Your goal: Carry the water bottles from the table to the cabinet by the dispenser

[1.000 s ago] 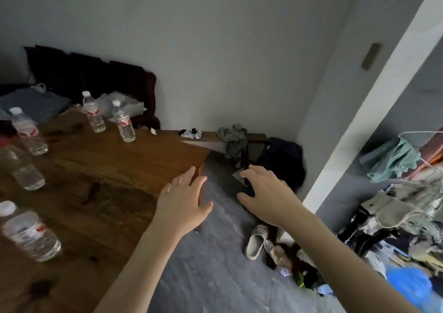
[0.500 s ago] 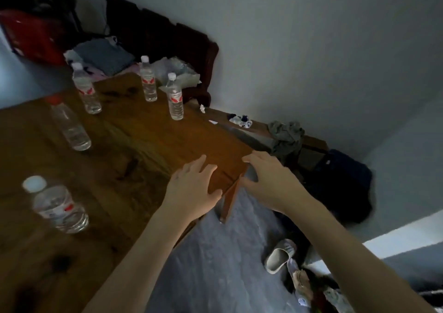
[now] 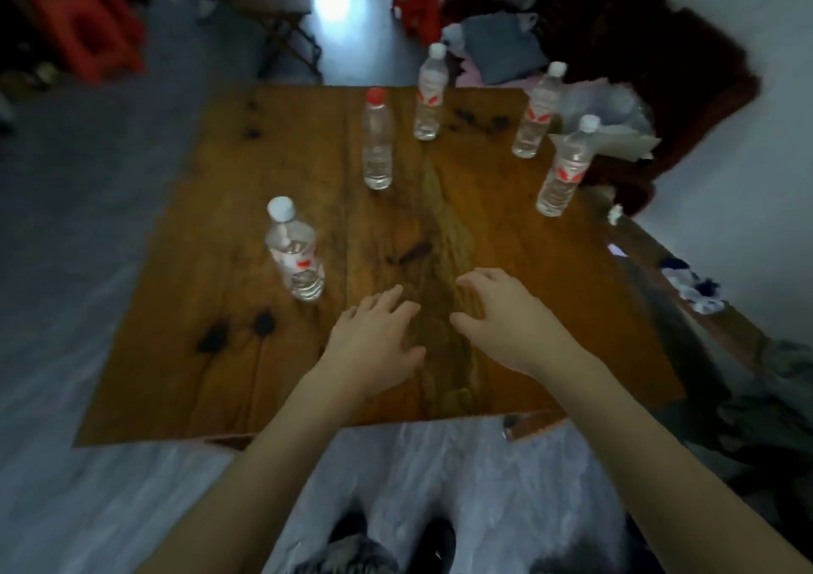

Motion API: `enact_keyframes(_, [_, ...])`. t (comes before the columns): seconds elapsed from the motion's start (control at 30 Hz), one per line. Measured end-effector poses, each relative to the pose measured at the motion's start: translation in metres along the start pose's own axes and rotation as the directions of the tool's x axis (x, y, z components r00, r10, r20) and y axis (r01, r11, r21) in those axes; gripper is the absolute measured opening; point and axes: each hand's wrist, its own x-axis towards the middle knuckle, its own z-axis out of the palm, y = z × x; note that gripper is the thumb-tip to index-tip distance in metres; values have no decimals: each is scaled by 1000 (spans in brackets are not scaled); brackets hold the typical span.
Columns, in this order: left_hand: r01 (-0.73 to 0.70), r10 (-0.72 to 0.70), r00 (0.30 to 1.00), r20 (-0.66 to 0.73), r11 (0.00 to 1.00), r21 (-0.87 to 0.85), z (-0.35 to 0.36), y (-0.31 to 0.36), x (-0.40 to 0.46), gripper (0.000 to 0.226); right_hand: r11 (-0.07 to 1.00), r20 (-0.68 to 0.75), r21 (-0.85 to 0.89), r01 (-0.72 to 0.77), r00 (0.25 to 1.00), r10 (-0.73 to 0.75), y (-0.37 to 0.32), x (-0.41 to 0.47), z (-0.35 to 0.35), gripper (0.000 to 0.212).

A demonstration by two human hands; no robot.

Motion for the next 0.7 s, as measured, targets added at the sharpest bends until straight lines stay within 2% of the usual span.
enact_keyframes(0.17, [276,-278,960,-28,960,-50,8,-32,-24,64,984,112,-7,176,978,-174,-24,40,18,54])
enact_keyframes(0.33, [430,-434,900,-31,898,-95,7,-67,-31,64,965,205,-13,263,945,-254,-56,77,39,55])
enact_keyframes(0.47, [484,-489,872,-21,867,-119,4,-96,-23,64,964,257,-10,266,932,-255,-73,107,47,56])
enact_keyframes(0.7, [473,-482,876,-20,867,-159,-19,-142,9,63,983,249,41,179,951,-183,-95,146,64,53])
